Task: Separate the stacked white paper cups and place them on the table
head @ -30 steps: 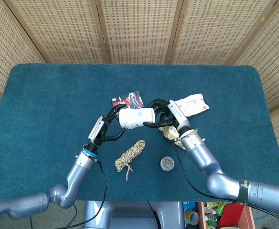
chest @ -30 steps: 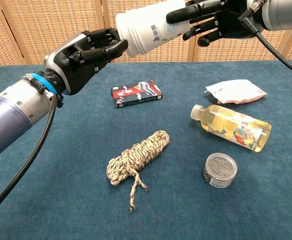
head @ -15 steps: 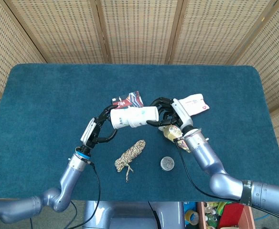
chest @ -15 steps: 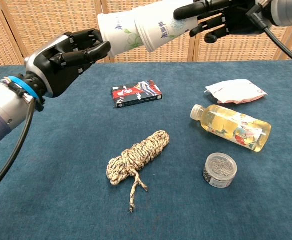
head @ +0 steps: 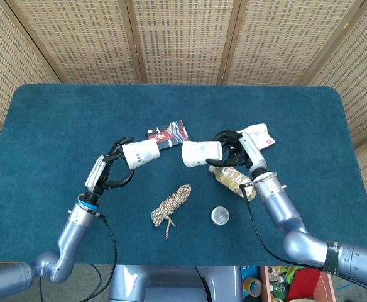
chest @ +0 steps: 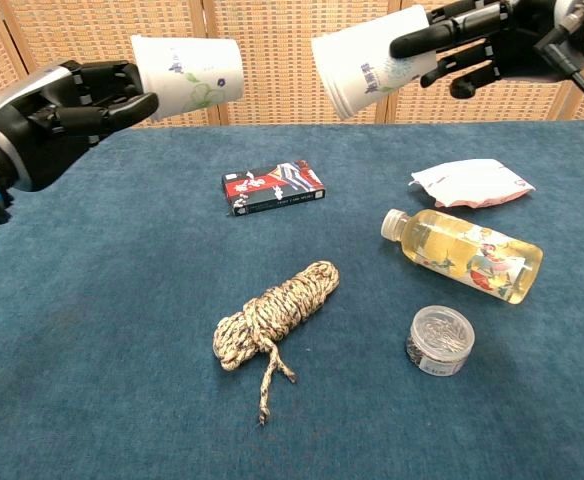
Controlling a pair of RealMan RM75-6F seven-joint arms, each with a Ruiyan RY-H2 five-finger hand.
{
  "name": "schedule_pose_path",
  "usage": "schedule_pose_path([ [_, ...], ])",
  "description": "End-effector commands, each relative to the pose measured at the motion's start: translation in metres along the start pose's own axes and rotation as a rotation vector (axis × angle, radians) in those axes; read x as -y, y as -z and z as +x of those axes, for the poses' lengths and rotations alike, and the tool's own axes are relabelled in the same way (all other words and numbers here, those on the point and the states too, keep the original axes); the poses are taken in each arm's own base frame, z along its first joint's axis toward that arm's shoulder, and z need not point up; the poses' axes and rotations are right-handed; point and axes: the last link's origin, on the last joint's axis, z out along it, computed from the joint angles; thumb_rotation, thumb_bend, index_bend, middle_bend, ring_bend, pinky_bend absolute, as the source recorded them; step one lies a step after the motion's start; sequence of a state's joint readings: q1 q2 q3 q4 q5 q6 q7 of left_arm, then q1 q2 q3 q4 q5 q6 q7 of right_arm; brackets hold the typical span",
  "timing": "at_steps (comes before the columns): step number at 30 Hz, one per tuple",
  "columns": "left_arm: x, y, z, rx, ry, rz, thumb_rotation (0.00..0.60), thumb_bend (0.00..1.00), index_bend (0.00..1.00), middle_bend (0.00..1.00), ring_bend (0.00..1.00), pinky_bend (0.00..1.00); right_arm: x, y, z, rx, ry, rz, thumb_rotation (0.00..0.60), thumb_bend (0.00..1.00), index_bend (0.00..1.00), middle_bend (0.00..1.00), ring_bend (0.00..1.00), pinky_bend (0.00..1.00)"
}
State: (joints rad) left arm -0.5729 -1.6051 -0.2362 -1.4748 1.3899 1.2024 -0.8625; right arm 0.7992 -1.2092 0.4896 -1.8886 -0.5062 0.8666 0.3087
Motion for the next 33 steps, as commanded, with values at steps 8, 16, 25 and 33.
schedule_pose_path([
  [8, 0.001, 0.026, 0.045, -0.006, -0.421, 0.174, 0.600, 0.41, 0.63, 0.15, 0.00, 0.00, -0.027, 0.012, 0.025, -0.159, 0.264, -0.001, 0.600, 0.30, 0.75, 0.66, 0.58, 0.80],
  [16, 0.000, 0.036, 0.060, 0.036, -0.716, 0.273, 0.600, 0.41, 0.63, 0.15, 0.00, 0.00, -0.052, 0.019, 0.043, -0.297, 0.499, 0.010, 0.600, 0.30, 0.75, 0.66, 0.58, 0.80],
  [25, 0.008, 0.046, 0.059, 0.023, -0.859, 0.282, 0.600, 0.41, 0.63, 0.15, 0.00, 0.00, -0.083, 0.020, 0.061, -0.408, 0.712, -0.021, 0.600, 0.30, 0.75, 0.65, 0.58, 0.80],
  [33, 0.011, 0.054, 0.059, 0.018, -0.956, 0.272, 0.600, 0.41, 0.58, 0.10, 0.00, 0.00, -0.108, 0.015, 0.075, -0.468, 0.811, -0.067, 0.600, 0.30, 0.75, 0.65, 0.58, 0.80],
])
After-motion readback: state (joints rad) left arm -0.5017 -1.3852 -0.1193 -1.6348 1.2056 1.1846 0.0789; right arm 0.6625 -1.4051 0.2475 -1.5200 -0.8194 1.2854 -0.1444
